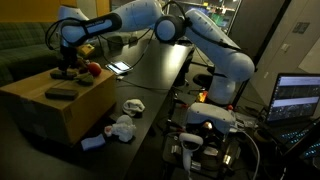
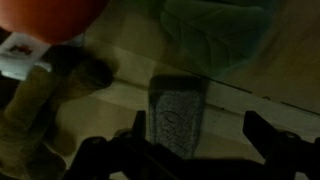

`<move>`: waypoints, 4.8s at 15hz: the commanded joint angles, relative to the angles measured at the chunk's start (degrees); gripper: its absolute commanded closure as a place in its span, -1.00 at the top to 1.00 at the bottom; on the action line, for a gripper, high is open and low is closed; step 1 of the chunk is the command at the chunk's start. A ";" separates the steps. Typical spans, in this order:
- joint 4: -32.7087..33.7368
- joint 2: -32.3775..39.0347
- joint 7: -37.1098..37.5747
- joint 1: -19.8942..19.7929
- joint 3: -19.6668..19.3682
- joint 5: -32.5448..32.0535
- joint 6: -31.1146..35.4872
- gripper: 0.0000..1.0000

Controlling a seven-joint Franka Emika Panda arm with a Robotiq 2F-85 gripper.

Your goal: Pick up all the objects on the box and put them on table, then pick up the all the objects on the table and put them on the box

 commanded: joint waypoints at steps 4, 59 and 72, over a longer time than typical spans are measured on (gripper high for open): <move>7.52 5.65 -5.20 -2.42 2.25 3.69 1.91 1.00; -33.63 -25.91 -4.66 -3.71 2.74 5.75 -17.05 -0.36; -73.61 -37.15 -14.05 -3.59 10.80 9.38 15.17 -0.36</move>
